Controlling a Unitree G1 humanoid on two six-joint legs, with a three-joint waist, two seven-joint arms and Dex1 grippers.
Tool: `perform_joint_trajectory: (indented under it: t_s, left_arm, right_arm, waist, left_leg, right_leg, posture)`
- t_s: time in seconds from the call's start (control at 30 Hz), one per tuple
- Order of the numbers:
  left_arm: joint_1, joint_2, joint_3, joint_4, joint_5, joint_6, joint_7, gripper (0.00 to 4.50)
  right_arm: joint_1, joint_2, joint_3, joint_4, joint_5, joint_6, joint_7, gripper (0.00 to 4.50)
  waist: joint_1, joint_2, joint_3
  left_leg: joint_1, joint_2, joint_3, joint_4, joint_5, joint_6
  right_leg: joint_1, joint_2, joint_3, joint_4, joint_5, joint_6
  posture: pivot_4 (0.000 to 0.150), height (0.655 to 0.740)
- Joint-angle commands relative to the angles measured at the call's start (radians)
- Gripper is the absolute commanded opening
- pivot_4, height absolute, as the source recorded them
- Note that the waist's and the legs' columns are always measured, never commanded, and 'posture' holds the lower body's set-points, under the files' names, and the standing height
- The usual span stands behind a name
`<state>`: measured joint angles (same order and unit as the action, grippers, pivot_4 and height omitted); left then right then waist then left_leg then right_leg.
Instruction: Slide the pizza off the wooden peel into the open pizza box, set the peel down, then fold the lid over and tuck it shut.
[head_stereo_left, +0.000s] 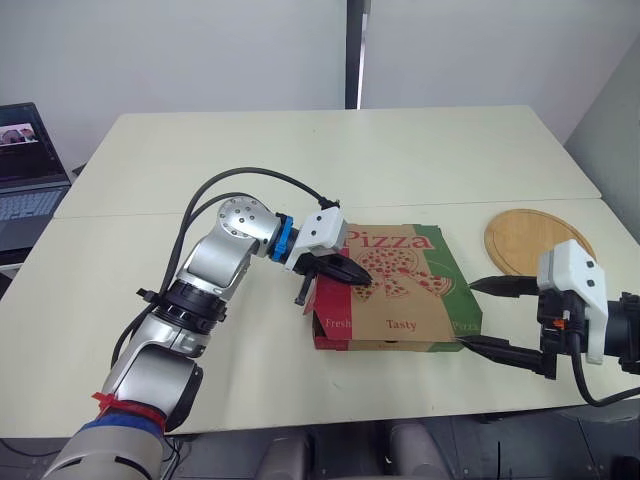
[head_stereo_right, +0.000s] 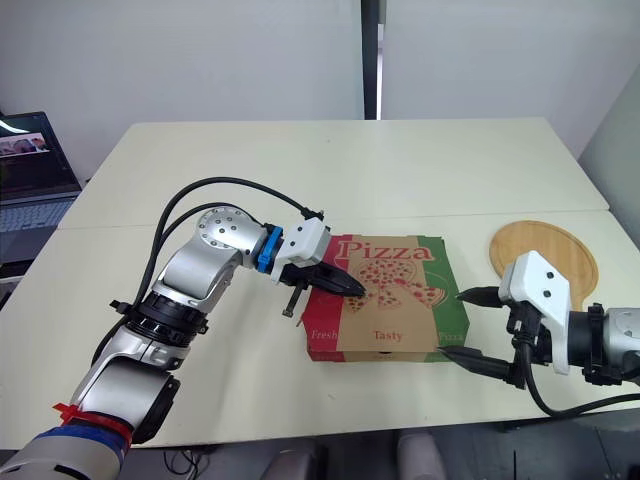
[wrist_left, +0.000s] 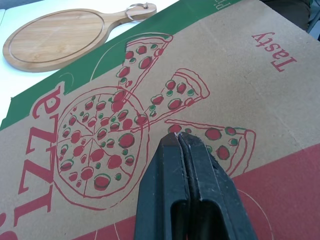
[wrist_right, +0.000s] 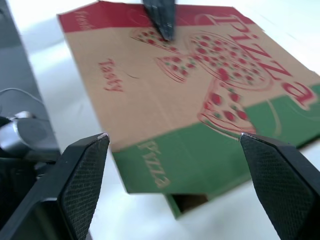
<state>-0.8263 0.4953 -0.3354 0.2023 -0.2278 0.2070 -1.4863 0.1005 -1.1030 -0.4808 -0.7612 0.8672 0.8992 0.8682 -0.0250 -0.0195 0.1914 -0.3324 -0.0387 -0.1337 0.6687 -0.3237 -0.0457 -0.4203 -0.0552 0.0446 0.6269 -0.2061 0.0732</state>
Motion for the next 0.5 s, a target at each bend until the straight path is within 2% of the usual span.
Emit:
perform_joint_trajectory:
  t_s: [0.03, 0.33, 0.5]
  left_arm:
    - [-0.004, 0.001, 0.019, -0.016, -0.011, -0.01, -0.001, 0.0]
    - [-0.004, 0.001, 0.021, -0.019, -0.012, -0.008, 0.001, 0.0]
    - [-0.005, 0.004, 0.022, -0.015, -0.011, -0.011, 0.0, 0.0]
  right_arm:
    - [0.013, -0.007, -0.021, 0.009, -0.041, -0.03, 0.011, 4.46]
    - [0.039, -0.001, 0.084, 0.011, -0.193, -0.121, 0.003, 4.46]
    - [0.015, 0.011, 0.051, -0.004, -0.127, -0.085, 0.021, 4.46]
  waist:
    - [0.0, 0.0, 0.0]
    - [-0.001, 0.0, 0.0]
    - [-0.001, 0.0, 0.0]
  left_leg:
    - [0.0, 0.0, 0.0, 0.0, 0.0, 0.0]
    - [0.0, 0.0, 0.0, 0.0, 0.0, 0.0]
    - [0.0, 0.0, 0.0, 0.0, 0.0, 0.0]
  right_leg:
    - [0.0, 0.0, 0.0, 0.0, 0.0, 0.0]
    - [0.0, 0.0, 0.0, 0.0, 0.0, 0.0]
    - [0.0, 0.0, 0.0, 0.0, 0.0, 0.0]
  posture:
    - [0.15, 0.7341]
    - [0.15, 0.7341]
    - [0.15, 0.7341]
